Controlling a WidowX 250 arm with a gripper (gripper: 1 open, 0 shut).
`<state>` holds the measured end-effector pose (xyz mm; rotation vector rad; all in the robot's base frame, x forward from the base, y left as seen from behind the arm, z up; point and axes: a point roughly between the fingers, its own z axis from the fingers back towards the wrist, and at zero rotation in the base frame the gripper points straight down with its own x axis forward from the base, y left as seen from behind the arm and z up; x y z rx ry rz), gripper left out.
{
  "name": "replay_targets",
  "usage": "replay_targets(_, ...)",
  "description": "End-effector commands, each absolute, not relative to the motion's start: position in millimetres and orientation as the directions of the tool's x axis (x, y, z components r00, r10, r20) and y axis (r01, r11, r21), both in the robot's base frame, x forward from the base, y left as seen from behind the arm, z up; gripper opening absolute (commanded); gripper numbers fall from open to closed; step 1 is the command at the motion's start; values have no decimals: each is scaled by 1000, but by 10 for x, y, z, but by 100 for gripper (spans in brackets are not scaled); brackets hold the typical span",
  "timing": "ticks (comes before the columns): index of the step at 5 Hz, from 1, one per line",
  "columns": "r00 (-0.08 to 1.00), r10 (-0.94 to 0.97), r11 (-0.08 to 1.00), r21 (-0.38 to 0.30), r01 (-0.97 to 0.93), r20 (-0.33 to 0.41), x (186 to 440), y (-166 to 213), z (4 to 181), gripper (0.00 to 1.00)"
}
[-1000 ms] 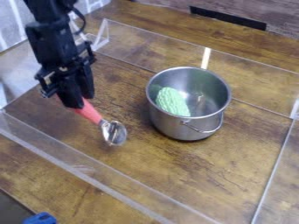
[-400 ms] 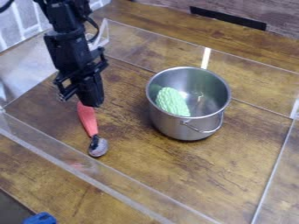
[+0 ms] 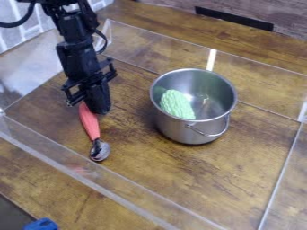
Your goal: Move the pink spoon to the left
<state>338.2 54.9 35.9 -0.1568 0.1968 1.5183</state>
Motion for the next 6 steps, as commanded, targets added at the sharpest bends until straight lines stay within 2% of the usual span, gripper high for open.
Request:
replay_targets(1,41,979,31,-53,-998,-198,3521,627,650,0)
replay_targets(2,59,983,48,-71,-996,-172,3610,666,790,0)
replay_targets(3,148,980,138,-79,-987,-132,3589,869,856,100)
replay_targets(4,177,978,170,-70,-983,-114,3538,1025,715,0)
replay_targets(6,143,987,137,-75,-988,-80,3517,1146,709,0)
